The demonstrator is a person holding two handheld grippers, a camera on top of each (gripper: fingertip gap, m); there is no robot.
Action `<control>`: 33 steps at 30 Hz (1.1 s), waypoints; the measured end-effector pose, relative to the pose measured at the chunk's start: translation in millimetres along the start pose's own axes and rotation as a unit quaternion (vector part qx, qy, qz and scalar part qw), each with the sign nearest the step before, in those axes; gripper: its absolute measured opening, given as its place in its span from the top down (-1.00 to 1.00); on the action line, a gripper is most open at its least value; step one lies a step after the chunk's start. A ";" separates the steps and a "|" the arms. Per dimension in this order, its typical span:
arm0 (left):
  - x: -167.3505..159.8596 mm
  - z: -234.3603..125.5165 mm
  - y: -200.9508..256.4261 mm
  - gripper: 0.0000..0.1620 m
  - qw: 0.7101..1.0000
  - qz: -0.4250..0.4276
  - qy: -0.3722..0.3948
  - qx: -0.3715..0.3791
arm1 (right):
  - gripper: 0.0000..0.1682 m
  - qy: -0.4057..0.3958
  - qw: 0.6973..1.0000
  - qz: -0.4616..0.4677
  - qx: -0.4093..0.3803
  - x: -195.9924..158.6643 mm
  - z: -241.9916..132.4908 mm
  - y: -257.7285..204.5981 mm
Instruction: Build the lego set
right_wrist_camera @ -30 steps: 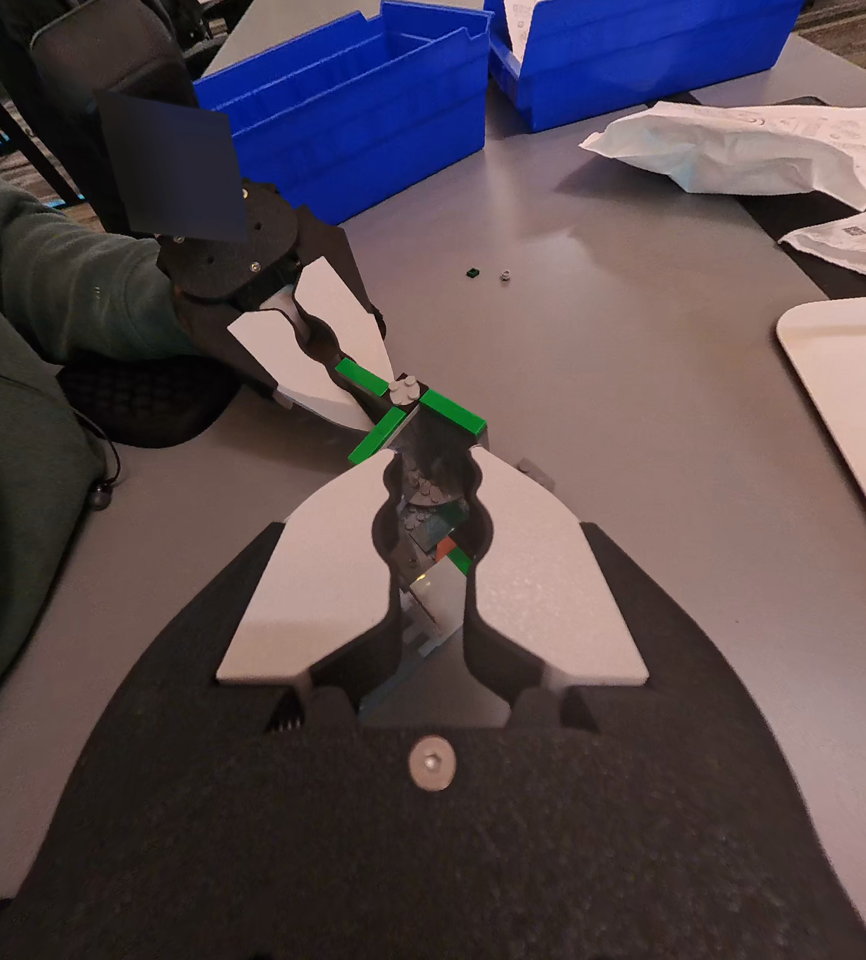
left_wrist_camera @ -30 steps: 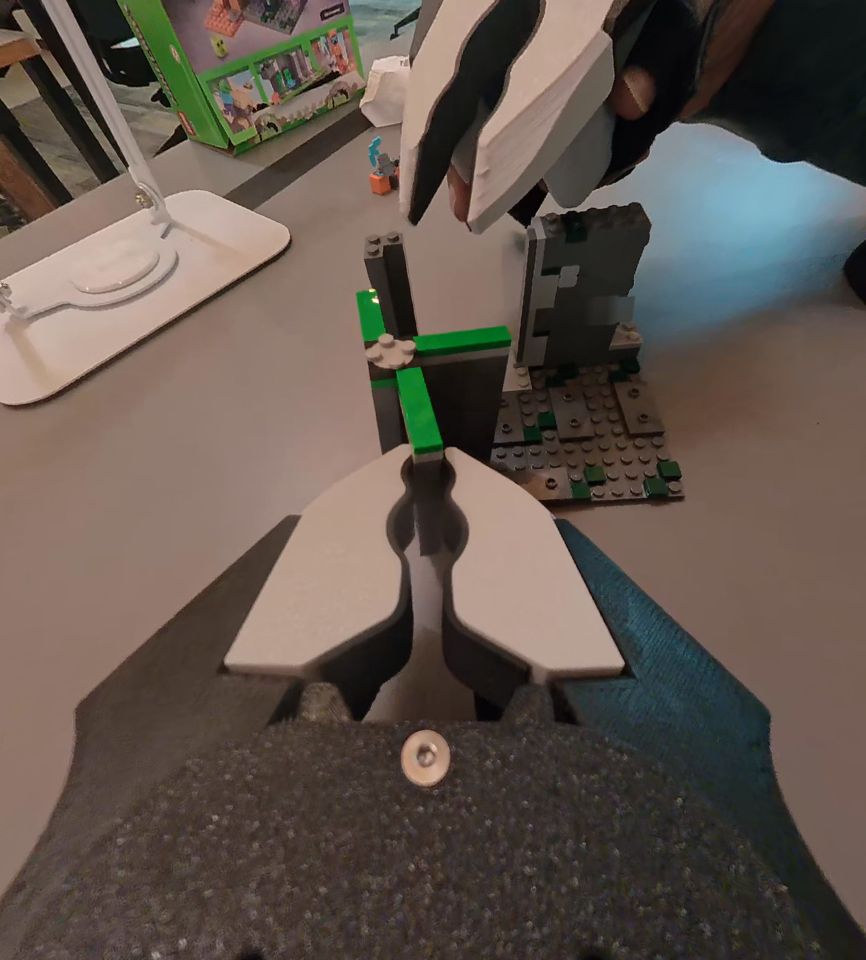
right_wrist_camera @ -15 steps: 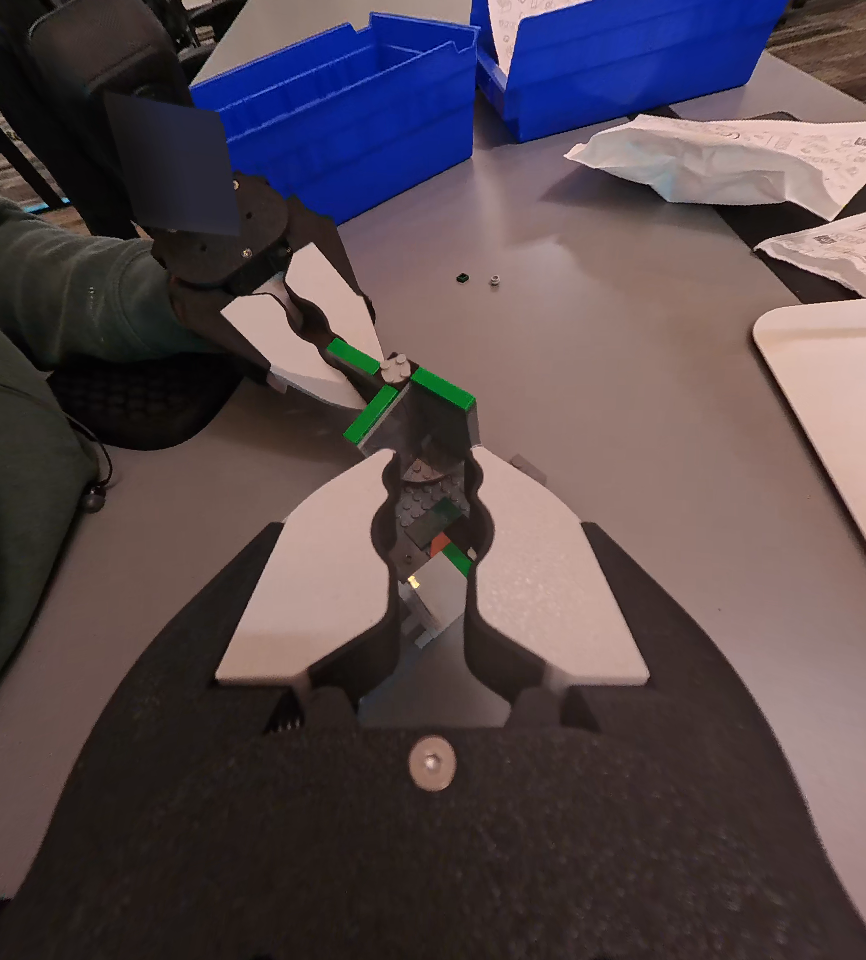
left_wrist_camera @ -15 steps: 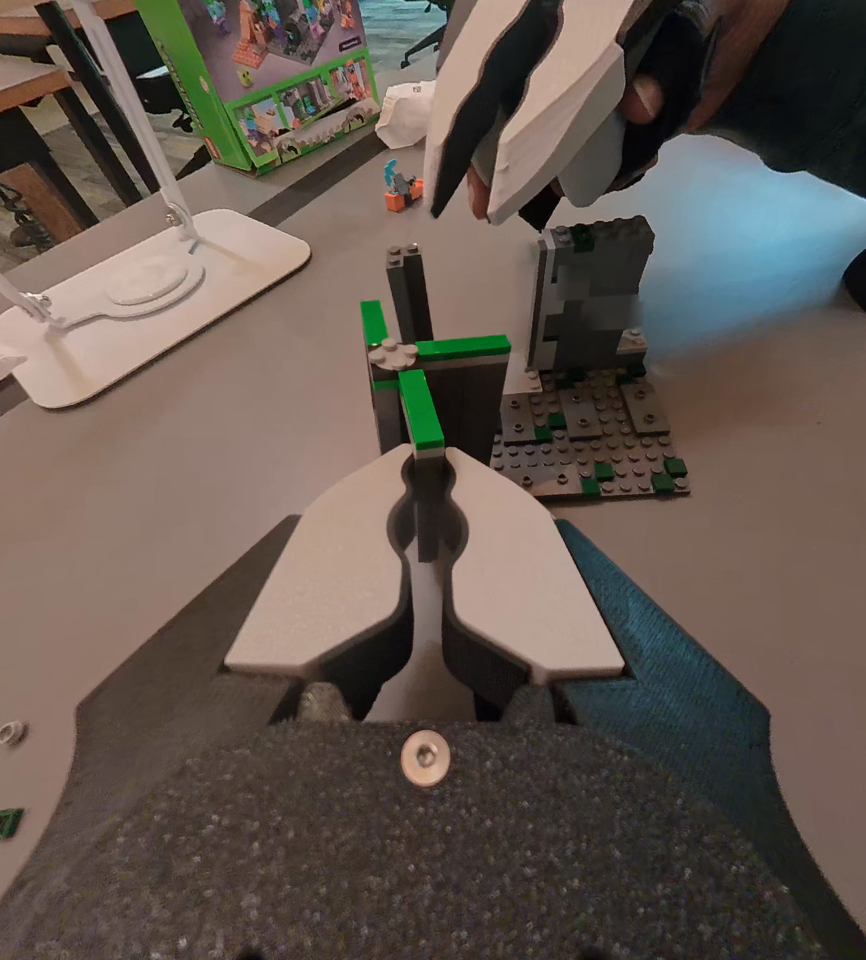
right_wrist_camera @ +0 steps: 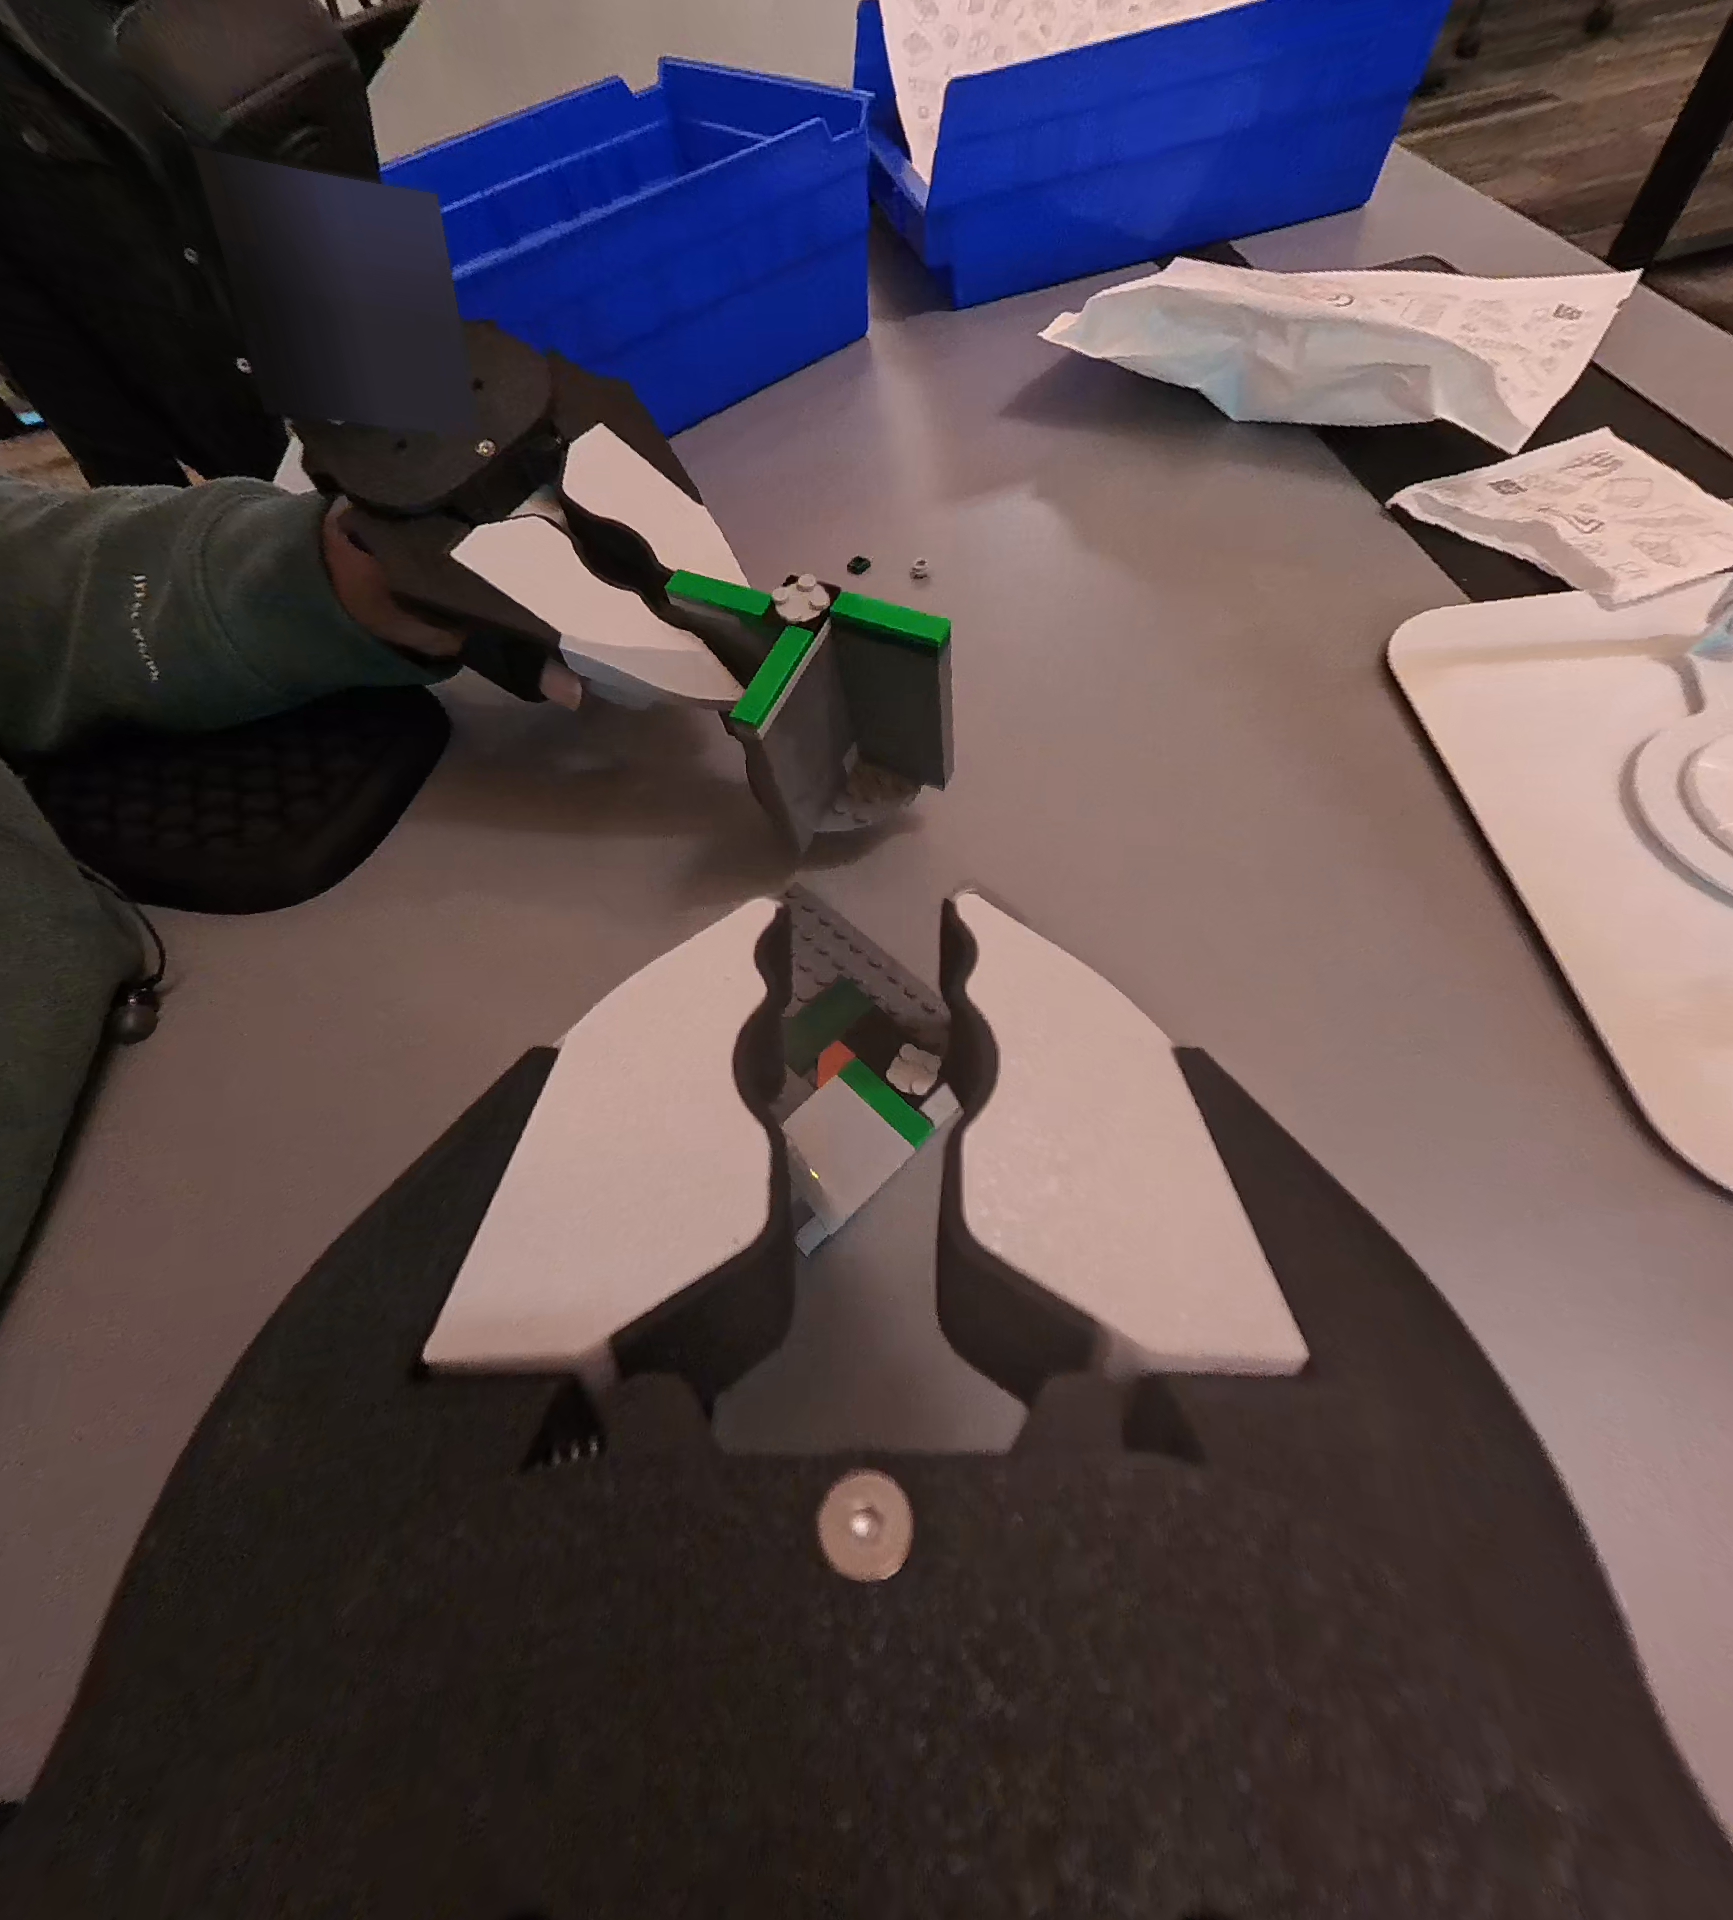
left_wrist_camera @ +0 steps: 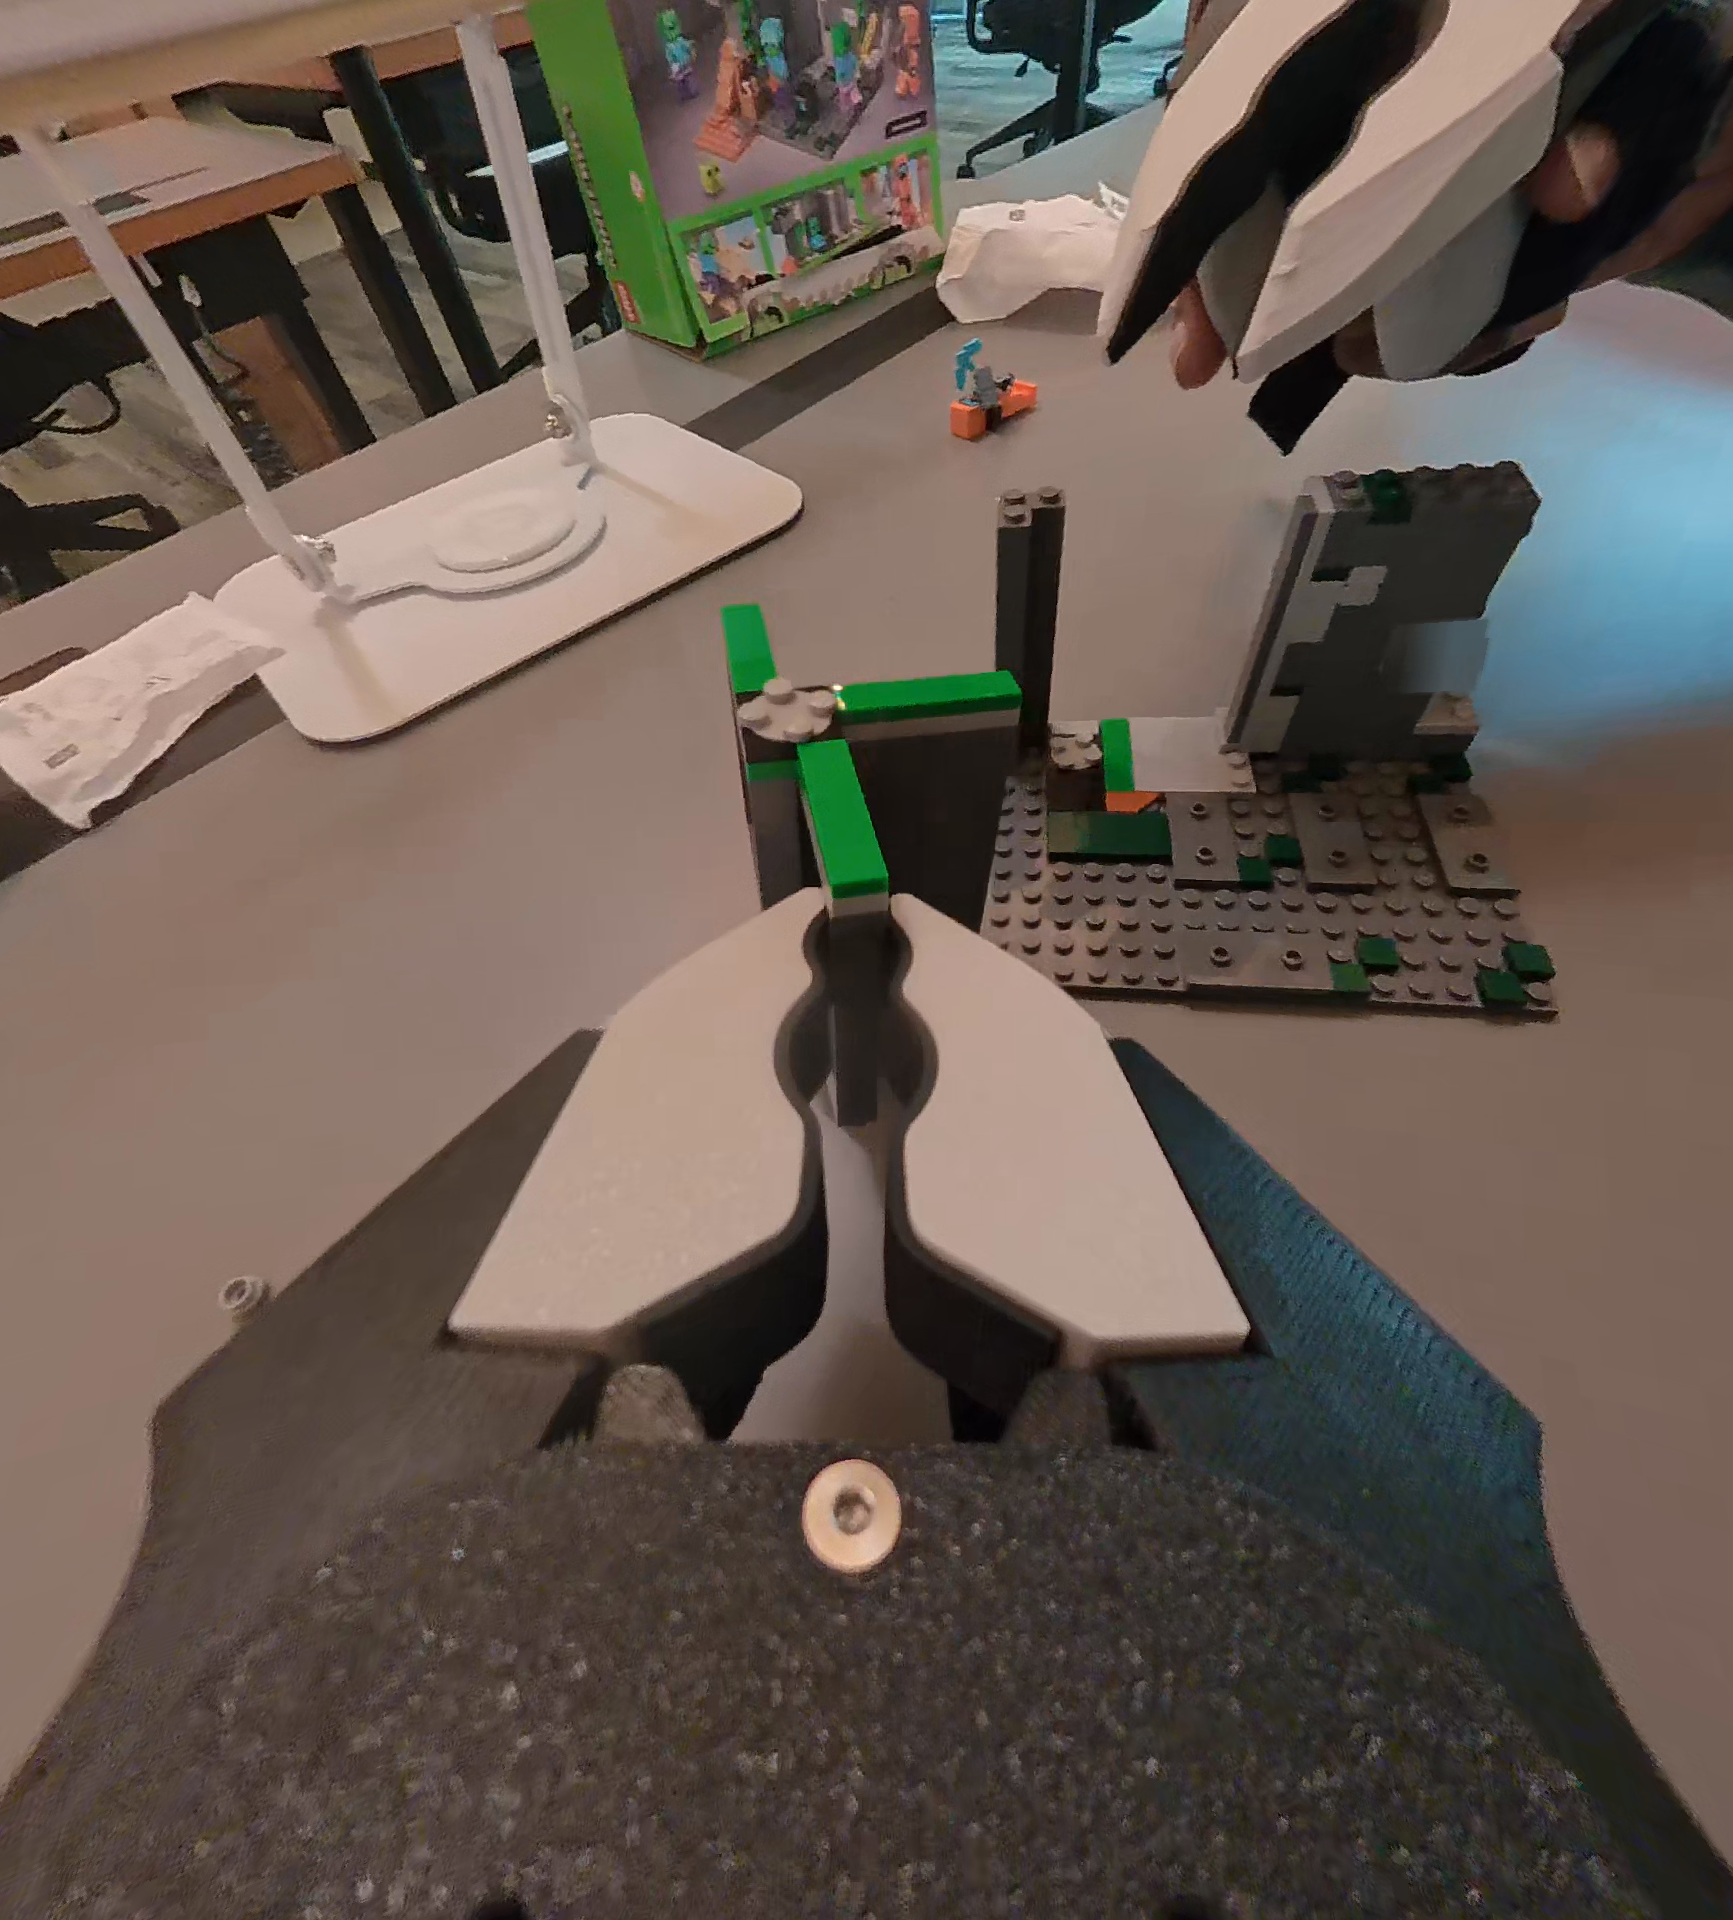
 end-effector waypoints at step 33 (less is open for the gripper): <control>-2.9 6.1 6.7 0.93 1.000 0.013 -0.009 -0.012 | 0.13 -0.089 0.995 -0.016 0.031 -18.4 14.8 -21.5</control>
Point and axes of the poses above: each gripper's, where its closed fingertips meet, z out along the fingers, x out of its top, y = z × x across the jaws, the point moved 3 cm from there along -z, back along the fingers, and after that the axes turned 5 degrees about -x, right-handed, at the moved point
